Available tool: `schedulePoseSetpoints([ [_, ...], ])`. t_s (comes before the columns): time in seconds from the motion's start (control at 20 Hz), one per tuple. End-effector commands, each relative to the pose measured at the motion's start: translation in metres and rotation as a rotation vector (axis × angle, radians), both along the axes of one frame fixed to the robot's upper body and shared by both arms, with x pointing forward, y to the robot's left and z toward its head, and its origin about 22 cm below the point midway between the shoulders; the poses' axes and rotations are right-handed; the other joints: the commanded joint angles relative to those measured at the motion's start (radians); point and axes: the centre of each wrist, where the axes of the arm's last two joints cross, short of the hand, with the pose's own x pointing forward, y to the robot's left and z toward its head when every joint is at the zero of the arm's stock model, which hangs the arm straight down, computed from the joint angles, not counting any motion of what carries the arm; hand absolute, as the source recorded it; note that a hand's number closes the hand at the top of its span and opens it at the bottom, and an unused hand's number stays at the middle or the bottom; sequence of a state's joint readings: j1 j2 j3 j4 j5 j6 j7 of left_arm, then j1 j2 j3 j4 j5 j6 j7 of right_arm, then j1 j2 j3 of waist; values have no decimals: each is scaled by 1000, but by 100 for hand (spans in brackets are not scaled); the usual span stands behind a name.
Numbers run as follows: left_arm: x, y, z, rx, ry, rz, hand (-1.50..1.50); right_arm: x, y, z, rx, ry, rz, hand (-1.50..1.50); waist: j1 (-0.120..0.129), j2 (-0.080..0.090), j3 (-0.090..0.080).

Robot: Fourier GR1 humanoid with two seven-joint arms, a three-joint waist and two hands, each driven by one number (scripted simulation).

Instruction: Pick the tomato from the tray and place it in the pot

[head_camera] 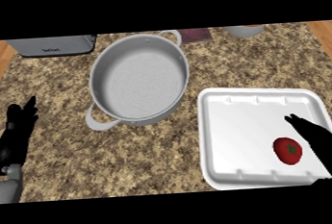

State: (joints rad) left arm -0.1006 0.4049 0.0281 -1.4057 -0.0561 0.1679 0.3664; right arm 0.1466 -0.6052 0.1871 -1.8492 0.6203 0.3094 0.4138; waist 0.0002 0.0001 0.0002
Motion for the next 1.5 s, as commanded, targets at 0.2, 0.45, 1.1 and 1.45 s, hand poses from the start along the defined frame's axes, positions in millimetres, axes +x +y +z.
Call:
schedulePoseSetpoints([
  [0.2,-13,-5,1,-4,-1,-2,0,8,7,-11,-42,6,-8,-150,1,-1,0],
  [0.45,-2,1,8,-14,8,-1,0,16,6,-22,-75,66,-23,-150,-1,-1,0],
  [1.1,-19,0,4,-3,-1,-12,0,23,-6,-57,-11,88,-46,-150,1,-1,0],
  [1.45,-8,4,-5,16,-6,-1,0,38,-3,-73,-16,106,-43,-150,0,0,0],
])
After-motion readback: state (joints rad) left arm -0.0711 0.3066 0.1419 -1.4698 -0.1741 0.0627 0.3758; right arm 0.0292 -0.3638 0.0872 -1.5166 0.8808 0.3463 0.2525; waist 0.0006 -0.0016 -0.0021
